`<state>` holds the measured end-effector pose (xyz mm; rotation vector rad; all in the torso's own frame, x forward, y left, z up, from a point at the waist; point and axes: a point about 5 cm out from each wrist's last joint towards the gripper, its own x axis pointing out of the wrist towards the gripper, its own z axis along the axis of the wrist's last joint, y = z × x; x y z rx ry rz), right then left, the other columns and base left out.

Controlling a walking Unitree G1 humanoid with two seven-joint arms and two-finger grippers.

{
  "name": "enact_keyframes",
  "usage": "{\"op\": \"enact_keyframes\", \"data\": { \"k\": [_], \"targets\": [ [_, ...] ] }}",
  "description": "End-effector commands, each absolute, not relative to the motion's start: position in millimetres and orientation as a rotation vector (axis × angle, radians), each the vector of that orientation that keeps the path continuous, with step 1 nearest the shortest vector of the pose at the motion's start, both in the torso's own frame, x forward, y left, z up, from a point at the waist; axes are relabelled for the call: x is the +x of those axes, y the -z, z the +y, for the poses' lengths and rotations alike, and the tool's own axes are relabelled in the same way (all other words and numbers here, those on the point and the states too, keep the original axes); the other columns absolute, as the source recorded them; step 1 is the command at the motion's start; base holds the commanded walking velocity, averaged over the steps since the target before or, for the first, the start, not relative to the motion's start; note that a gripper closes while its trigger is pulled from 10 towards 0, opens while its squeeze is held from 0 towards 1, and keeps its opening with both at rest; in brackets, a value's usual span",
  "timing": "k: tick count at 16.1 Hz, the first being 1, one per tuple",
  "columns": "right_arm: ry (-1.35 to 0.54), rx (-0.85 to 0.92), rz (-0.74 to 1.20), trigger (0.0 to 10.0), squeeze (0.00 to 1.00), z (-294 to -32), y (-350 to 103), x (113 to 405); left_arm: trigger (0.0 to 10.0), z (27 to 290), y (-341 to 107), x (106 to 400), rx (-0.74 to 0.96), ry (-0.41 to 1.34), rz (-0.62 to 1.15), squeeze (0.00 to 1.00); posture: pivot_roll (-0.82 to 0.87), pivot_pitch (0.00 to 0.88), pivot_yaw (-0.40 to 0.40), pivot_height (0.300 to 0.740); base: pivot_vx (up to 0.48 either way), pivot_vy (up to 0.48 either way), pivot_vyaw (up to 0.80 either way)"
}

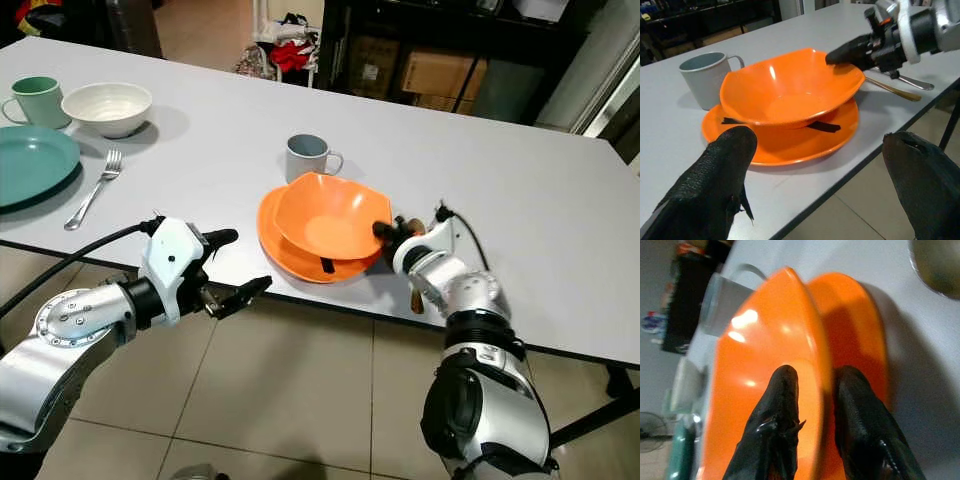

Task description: Setting the table

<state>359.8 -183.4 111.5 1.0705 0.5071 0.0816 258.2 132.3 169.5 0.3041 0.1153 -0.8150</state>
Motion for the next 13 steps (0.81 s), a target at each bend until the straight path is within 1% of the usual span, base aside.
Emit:
{"op": "enact_keyframes", "data": {
  "k": [1, 2, 4, 6, 7, 8, 9, 10, 11, 12, 13],
  "targets": [
    [-0.117, 1.070, 0.452, 10.0, 1.00, -194, -126, 359, 10.0, 132, -174, 263, 0.307, 0.817, 0.091, 0.00, 0.13, 0.000, -0.043, 0.740, 0.000, 0.000, 0.00],
    [-0.126, 1.061, 0.440, 10.0, 1.00, -196, -130, 356, 10.0, 132, -175, 264, 0.307, 0.813, 0.086, 0.00, 0.12, 0.000, -0.038, 0.740, 0.000, 0.000, 0.00],
    [-0.159, 0.991, 0.380, 10.0, 1.00, -207, -150, 339, 10.0, 134, -178, 271, 0.290, 0.796, 0.065, 0.00, 0.09, 0.000, -0.014, 0.740, 0.000, 0.000, 0.00],
    [-0.162, 0.888, 0.380, 10.0, 1.00, -209, -158, 318, 10.0, 133, -176, 274, 0.281, 0.793, 0.063, 0.00, 0.05, 0.000, 0.013, 0.740, 0.000, 0.000, 0.00],
    [-0.159, 0.847, 0.391, 10.0, 1.00, -208, -157, 313, 10.0, 132, -175, 275, 0.280, 0.789, 0.062, 0.00, 0.04, 0.000, 0.021, 0.740, 0.000, 0.000, 0.00],
    [-0.146, 0.730, 0.400, 10.0, 0.31, -207, -156, 297, 10.0, 129, -173, 278, 0.269, 0.744, 0.042, 0.00, 0.02, 0.000, 0.027, 0.740, 0.000, 0.000, 0.00],
    [-0.130, 0.674, 0.377, 10.0, 0.00, -208, -159, 291, 10.0, 129, -173, 281, 0.254, 0.695, 0.030, 0.00, 0.01, 0.000, 0.029, 0.740, 0.000, 0.000, 0.00],
    [-0.110, 0.619, 0.328, 10.0, 0.00, -207, -165, 287, 10.0, 130, -173, 287, 0.231, 0.617, 0.022, 0.00, 0.00, 0.000, 0.026, 0.740, 0.000, 0.000, 0.00],
    [-0.063, 0.387, 0.122, 10.0, 0.00, -208, -192, 274, 10.0, 133, -171, 288, 0.183, 0.481, 0.001, 0.00, -0.02, 0.000, 0.016, 0.740, 0.000, 0.000, 0.00],
    [-0.069, 0.340, 0.087, 10.0, 0.00, -204, -198, 269, 10.0, 133, -170, 288, 0.177, 0.444, -0.009, 0.00, -0.02, 0.000, 0.014, 0.740, 0.000, 0.000, 0.00],
    [-0.075, 0.124, 0.070, 10.0, 0.00, -195, -203, 263, 10.0, 134, -170, 286, 0.181, 0.382, -0.023, 0.00, -0.02, 0.000, -0.005, 0.740, 0.000, 0.000, 0.00]
  ]
}}
